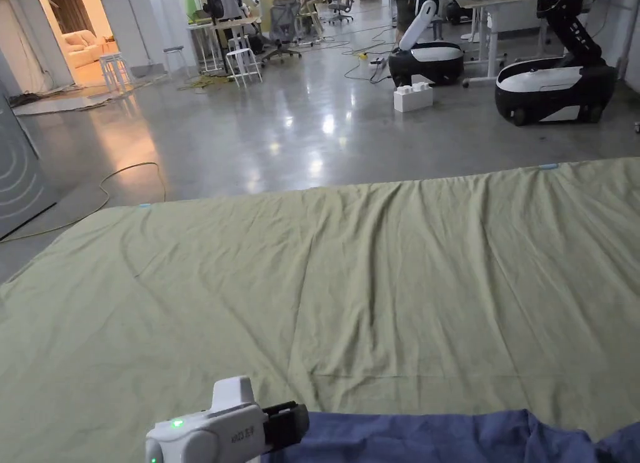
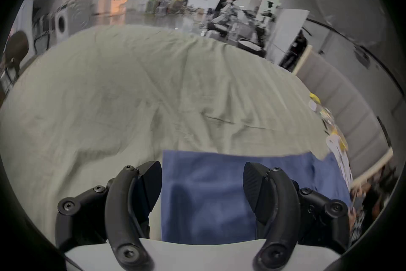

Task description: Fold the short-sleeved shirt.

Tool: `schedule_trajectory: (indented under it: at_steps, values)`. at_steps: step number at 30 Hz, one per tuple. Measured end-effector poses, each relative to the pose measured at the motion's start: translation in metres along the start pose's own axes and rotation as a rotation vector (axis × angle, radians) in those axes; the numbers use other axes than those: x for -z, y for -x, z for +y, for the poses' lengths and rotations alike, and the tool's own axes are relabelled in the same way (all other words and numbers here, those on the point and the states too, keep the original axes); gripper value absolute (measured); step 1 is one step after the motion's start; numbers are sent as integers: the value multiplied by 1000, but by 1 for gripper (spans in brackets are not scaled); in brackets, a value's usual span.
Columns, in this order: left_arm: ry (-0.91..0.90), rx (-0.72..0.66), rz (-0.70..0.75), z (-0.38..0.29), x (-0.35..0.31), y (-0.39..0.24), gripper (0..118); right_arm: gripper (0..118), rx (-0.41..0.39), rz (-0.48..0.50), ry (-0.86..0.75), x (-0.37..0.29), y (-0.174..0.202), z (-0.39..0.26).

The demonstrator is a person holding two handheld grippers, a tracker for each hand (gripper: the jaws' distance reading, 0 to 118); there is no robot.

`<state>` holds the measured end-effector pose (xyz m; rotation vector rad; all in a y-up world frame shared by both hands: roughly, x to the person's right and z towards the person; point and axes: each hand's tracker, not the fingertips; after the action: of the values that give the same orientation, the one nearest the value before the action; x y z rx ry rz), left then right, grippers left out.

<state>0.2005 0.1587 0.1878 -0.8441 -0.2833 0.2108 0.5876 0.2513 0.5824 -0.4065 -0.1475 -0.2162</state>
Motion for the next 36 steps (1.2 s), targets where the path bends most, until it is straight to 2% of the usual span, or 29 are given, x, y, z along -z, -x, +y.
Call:
schedule_trajectory:
  at_steps: [2, 5, 8, 10, 14, 16, 18, 19, 21, 22, 24, 25, 28, 30, 32, 34, 35, 36]
  values:
    - [54, -35, 56, 6, 26, 1, 78, 1, 13, -7, 0, -3, -6, -3]
    - [117, -1, 26, 4, 56, -2, 73, 1, -4, -59, 22, -3, -11, -5]
    - [162, 144, 142, -5, 69, -18, 50, 1, -14, -87, 43, 3, -17, -8]
    - [132, 262, 113, -8, 64, -35, 10, 1, -1, -84, 53, 9, -20, -9]
    - [194, 329, 191, -19, 80, -61, 9, 1, 1, -67, 88, 29, -23, -5]
    - [225, 276, 162, -15, 84, -53, 8, 1, -67, -73, 93, 44, -26, 8]
    - [241, 210, 128, -11, 82, -46, 8, 2, -87, -89, 98, 64, -39, 26]
    - [244, 233, 122, -8, 82, -42, 8, 11, -89, -92, 110, 79, -51, 39]
    - [255, 247, 116, -7, 83, -42, 8, 23, -57, -70, 235, 113, -78, 57]
    - [259, 246, 118, -7, 84, -43, 8, 31, -56, -86, 203, 128, -90, 63]
    - [272, 260, 121, -7, 78, -52, 8, 76, 0, -95, 276, 174, -126, 76]
    - [267, 290, 129, -7, 78, -52, 8, 82, 14, -104, 307, 190, -136, 80]
    - [281, 305, 121, -3, 75, -54, 8, 82, 48, -126, 430, 254, -170, 81]
    - [277, 231, 130, -3, 74, -53, 8, 82, 66, -149, 487, 288, -183, 75]
    - [265, 205, 144, -4, 76, -54, 8, 82, 16, -164, 551, 315, -187, 68]
    - [265, 267, 149, -5, 75, -58, 8, 82, -59, -168, 572, 333, -183, 58]
    - [274, 281, 148, -4, 75, -60, 8, 78, -80, -169, 611, 340, -180, 51]
    - [279, 276, 145, -1, 77, -58, 8, 61, -117, -146, 687, 345, -176, 44]
